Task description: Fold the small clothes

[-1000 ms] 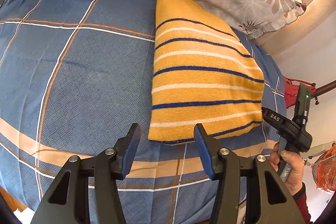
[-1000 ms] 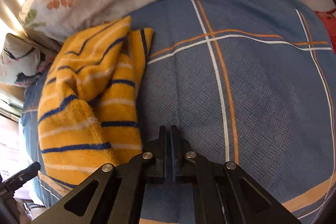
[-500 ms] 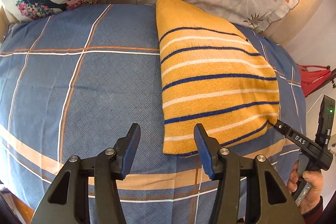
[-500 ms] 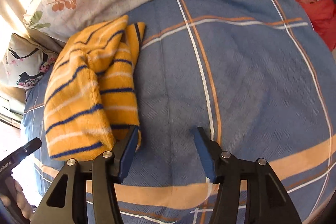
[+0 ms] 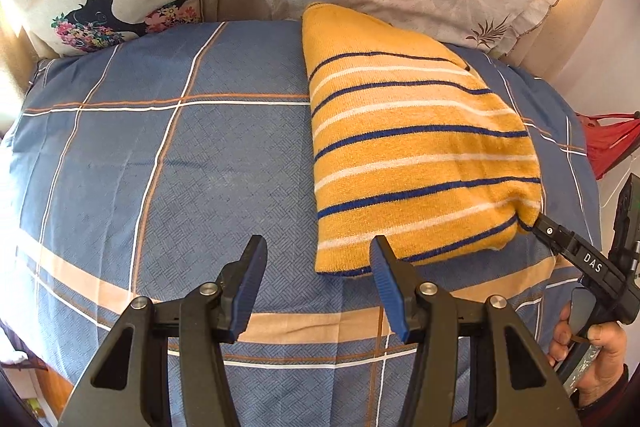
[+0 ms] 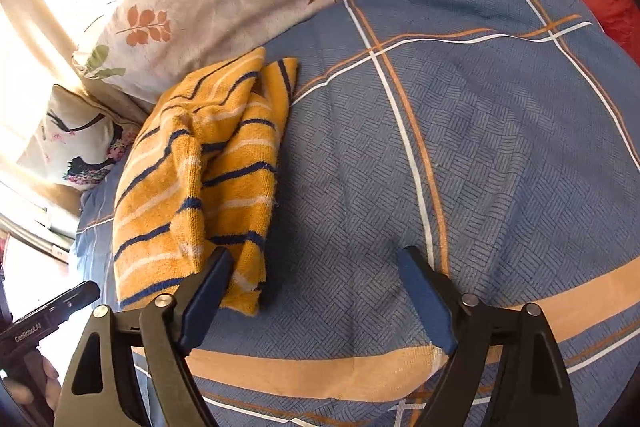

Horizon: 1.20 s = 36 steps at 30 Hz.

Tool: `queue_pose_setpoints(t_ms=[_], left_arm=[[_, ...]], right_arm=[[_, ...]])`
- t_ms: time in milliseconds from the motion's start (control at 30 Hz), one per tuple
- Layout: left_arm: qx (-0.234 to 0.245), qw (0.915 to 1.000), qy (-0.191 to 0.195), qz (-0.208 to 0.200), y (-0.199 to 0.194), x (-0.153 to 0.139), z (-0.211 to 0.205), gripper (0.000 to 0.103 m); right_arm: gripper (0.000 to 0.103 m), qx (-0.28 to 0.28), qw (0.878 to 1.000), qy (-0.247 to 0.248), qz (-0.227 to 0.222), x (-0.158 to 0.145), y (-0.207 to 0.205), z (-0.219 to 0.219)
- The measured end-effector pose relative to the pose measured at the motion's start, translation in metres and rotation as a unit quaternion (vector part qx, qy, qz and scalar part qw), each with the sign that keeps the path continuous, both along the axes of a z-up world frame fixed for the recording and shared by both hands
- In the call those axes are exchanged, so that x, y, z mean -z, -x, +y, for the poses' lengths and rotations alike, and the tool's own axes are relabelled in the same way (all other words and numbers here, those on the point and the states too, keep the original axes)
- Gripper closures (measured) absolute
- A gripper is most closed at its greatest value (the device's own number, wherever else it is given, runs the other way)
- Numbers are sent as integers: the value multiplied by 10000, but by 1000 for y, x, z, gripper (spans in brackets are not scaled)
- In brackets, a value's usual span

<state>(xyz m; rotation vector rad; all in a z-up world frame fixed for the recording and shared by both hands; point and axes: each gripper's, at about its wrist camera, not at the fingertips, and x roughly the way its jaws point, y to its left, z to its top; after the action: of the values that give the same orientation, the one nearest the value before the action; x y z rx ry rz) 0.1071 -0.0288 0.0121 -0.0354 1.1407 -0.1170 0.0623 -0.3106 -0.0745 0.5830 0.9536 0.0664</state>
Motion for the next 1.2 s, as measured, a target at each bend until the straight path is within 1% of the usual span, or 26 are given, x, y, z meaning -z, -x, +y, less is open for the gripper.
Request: queue_pose_setpoints(t_ms=[133, 233, 267, 333, 433, 567, 667, 700, 800, 900, 933, 1000, 1033, 1067, 1100, 1133, 1167, 1200], left_arm=[[-79, 9998, 129, 95, 0, 6, 7, 49], [-202, 9989, 375, 202, -7, 11, 19, 49], [-231, 9984, 470, 220, -12, 13, 24, 49], [-259, 9973, 647, 234, -25, 17, 30, 49], [-217, 9932, 1102, 301, -53, 27, 39, 49], [-70, 9857, 1627, 444, -91, 39, 40, 48], [36, 9794, 1947, 528, -115, 45, 37, 40], [54, 9772, 2052, 545, -122, 47, 37, 36], [119, 9702, 2340, 623, -143, 55, 37, 32], [105, 9652, 2517, 701, -160, 62, 34, 25], [74, 9613, 2646, 764, -163, 65, 32, 24], [157, 9508, 2939, 967, -166, 69, 25, 25], [264, 9441, 3113, 1052, -168, 70, 21, 39], [275, 9440, 3105, 1081, -167, 68, 18, 40], [291, 9475, 3018, 1018, -166, 64, 17, 46], [348, 9485, 2994, 977, -165, 58, 18, 54], [393, 9476, 3025, 946, -165, 51, 20, 59], [434, 9473, 3042, 899, -165, 44, 24, 63]], right_arm=[[13, -110, 9994, -306, -71, 1, 2, -9], [15, 101, 9963, -846, -73, -1, 7, -23], [15, 130, 9956, -924, -112, -2, 8, -26], [15, 121, 9964, -817, -214, -9, 6, -29], [15, -17, 9973, -697, -214, -15, -10, -25], [15, -99, 9981, -515, -315, -22, -44, -17], [14, -85, 9975, -595, -363, -23, -73, -15], [14, -83, 9974, -628, -337, -22, -83, -14], [14, -149, 9973, -676, -229, -17, -108, -8], [14, -232, 9967, -776, -48, -6, -130, -1], [14, -219, 9967, -776, 18, -3, -136, 3], [11, -171, 9965, -824, 17, 2, -145, 10], [12, -140, 9959, -890, 1, 3, -147, 13], [31, -173, 9925, -1208, 21, 5, -151, 17], [46, -228, 9845, -1735, 112, 10, -155, 22], [48, -175, 9817, -1889, 136, 11, -156, 25], [54, -181, 9821, -1874, 68, 6, -157, 31], [57, -237, 9833, -1803, 8, 0, -158, 36]])
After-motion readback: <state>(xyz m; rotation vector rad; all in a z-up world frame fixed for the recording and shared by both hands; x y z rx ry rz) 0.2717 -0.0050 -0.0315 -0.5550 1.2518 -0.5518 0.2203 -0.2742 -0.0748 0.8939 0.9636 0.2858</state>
